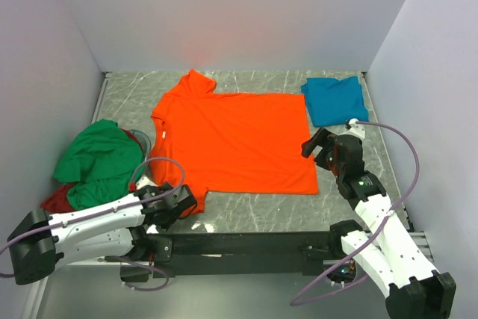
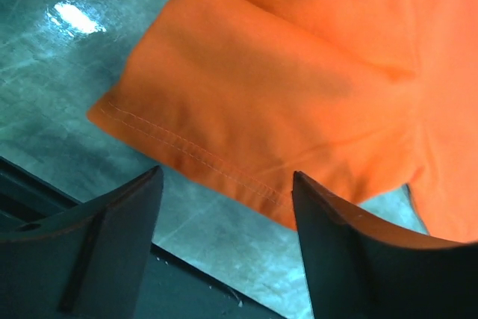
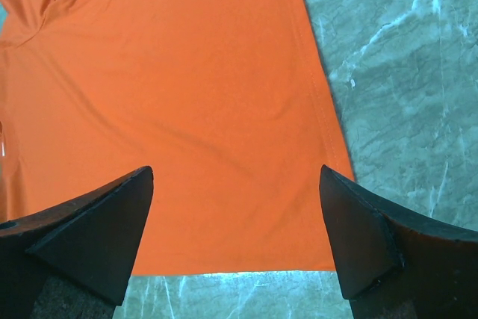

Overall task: Fold and stack the t-shirts
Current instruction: Fold the tshirt

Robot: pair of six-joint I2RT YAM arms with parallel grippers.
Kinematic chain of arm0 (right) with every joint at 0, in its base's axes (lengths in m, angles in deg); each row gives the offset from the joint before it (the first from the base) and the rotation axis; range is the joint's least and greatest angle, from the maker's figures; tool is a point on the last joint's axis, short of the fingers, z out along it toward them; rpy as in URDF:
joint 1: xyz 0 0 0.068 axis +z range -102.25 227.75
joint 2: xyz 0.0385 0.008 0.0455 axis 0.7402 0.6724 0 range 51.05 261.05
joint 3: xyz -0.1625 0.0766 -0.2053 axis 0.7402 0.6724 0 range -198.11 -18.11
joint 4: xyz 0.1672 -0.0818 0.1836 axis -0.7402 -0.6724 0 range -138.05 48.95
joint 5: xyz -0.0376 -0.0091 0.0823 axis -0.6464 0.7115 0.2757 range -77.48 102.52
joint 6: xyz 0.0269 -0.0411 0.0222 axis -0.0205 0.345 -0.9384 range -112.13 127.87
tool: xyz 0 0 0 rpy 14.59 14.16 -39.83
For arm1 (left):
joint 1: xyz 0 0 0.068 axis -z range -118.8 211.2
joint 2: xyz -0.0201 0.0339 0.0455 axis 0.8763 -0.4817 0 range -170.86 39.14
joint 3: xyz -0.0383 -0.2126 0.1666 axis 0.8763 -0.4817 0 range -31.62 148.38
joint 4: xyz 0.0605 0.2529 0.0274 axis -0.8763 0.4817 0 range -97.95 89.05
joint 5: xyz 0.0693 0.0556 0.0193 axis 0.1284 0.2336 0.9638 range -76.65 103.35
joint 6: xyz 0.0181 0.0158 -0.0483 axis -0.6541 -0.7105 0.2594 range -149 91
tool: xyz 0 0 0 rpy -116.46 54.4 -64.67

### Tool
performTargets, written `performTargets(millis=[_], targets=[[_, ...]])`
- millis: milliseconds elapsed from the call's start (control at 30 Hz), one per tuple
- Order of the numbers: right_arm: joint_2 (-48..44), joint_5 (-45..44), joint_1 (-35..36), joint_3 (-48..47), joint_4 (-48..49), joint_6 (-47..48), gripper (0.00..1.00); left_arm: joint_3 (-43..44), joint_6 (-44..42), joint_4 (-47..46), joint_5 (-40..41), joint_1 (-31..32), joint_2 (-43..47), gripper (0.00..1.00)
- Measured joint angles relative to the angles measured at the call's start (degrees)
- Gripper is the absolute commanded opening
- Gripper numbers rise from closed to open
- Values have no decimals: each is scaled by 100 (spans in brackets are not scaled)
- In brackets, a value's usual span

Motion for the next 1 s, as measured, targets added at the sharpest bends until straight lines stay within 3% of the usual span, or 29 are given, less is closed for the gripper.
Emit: performTargets(millis=[400,633,733,1000], targets=[[7,-9,0,0,2,0,97,184,-7,-201,249,-76,-863,46],[184,-2,0,0,2,-2,97,179,-352,-603,258,-339,-1016,11],[234,-2,0,0,-2,-4,97,179,-461,-693,249,-345,-1029,3],[413,13,0,-28,-413,-308,97,181,-761,-723,111,-365,-931,1]])
